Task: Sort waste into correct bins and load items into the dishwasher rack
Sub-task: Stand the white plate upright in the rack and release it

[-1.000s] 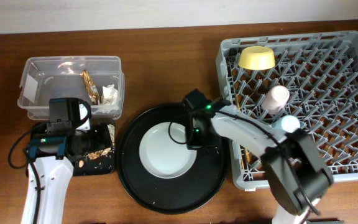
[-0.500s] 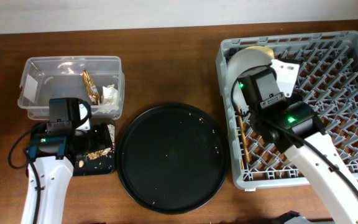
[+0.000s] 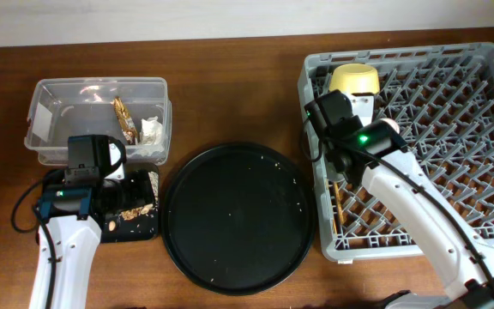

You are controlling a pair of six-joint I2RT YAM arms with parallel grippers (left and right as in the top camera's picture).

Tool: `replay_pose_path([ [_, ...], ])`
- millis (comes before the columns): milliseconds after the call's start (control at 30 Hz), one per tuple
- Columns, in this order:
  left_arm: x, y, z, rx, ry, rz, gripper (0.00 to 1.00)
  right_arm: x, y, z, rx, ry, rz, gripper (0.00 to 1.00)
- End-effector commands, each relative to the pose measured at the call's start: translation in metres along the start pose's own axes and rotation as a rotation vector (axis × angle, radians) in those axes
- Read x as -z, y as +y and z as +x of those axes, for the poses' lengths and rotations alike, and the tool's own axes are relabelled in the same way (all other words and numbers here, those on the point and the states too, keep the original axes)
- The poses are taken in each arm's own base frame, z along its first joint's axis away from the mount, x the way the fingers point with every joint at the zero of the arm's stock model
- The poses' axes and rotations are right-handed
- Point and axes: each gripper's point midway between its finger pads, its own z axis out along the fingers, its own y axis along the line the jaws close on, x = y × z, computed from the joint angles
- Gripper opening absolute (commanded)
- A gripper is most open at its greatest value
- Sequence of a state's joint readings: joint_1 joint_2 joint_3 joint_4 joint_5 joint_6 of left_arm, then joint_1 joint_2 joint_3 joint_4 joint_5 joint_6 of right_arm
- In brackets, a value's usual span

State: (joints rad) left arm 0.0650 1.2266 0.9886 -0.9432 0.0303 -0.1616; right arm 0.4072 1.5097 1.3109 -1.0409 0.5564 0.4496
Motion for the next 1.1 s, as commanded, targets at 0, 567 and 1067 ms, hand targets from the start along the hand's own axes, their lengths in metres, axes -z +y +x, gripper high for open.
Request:
replay_pose_path([
  [0,0.0,-0.004,0.0,0.011,0.004,0.024,0.8,0.04,-0.001,-0.013,-0.082,-0.056,-0.165,0.84],
  [567,0.055,-0.053,0.043,-0.243,-0.047,0.178,0.99,0.086,-0.036,0.061,-0.028,-0.038,-0.61,0.99],
  [1067,0.13,-0.044,0.062,-0.259,-0.499,0.269,0.99,0.086,-0.045,0.11,-0.047,-0.176,-0.597,0.99],
])
